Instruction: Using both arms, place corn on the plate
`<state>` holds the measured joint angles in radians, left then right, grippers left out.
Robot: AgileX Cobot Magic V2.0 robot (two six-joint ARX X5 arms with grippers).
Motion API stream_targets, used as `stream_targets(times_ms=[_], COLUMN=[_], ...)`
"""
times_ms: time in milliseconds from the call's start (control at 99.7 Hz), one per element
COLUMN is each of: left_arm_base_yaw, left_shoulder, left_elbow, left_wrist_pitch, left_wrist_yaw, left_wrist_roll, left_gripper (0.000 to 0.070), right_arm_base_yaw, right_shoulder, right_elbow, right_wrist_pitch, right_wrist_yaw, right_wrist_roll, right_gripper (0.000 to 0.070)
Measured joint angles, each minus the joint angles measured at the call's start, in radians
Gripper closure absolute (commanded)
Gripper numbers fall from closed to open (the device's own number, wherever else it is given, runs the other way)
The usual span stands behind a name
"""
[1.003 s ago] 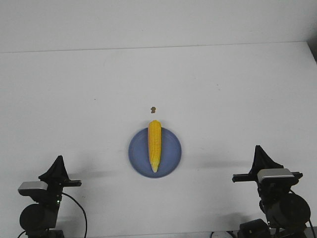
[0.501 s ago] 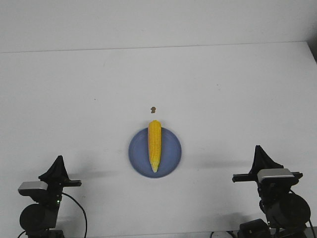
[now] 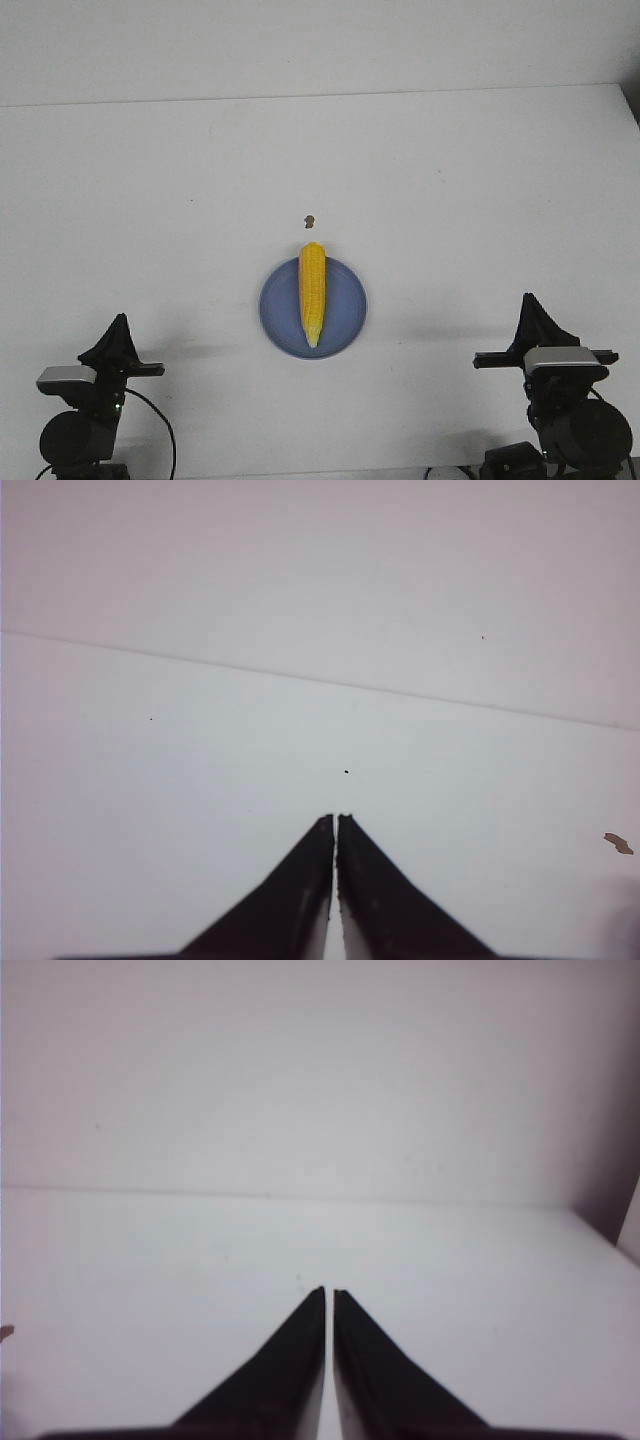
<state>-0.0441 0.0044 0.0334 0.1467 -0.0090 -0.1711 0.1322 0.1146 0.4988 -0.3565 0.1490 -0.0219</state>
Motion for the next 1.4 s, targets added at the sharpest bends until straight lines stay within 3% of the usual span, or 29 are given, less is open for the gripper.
stream_targets(times_ms=[160,351,552,742,973,1143,1404], left_arm_base_yaw=[0.0,0.0,0.0,0.0,0.0,0.0,0.0], left_shoulder=[0.0,0.0,0.0,0.0,0.0,0.0,0.0], left_elbow=[0.0,0.0,0.0,0.0,0.0,0.0,0.0], left_wrist_pitch=[0.0,0.001,0.001,0.001,0.001,0.001,0.001], left_wrist_yaw=[0.0,0.0,0.0,0.0,0.0,0.0,0.0], left_wrist_roll=[0.0,0.0,0.0,0.0,0.0,0.0,0.0], left_gripper=[0.0688,0.0688,0.0688,0.0688,0.0688,0.0688,0.0688], right_arm_base_yaw=[-0.061,-0.091,-0.093,-0.093,-0.093,-0.093,-0.094], right_shoulder=[-0.099,-0.111,-0.111,-0.111,-0.111,-0.111,-0.111], right_elbow=[-0.111,-0.226,-0.34,-0.427,-0.462,-0.476,-0.482], right_wrist_pitch=[0.068,0.146,0.348,0.449,0.467,0.473,0.475], right_wrist_yaw=[-0.095,-0.113,-0.123,-0.123,-0.116,-0.044,-0.043], right_wrist_roll=[-0.023,-0.024,-0.023,-0.002,0.018,0.023,0.024], right_gripper=[0.0681,0.0681,0.0681,0.0681,0.0681,0.0681,0.0681])
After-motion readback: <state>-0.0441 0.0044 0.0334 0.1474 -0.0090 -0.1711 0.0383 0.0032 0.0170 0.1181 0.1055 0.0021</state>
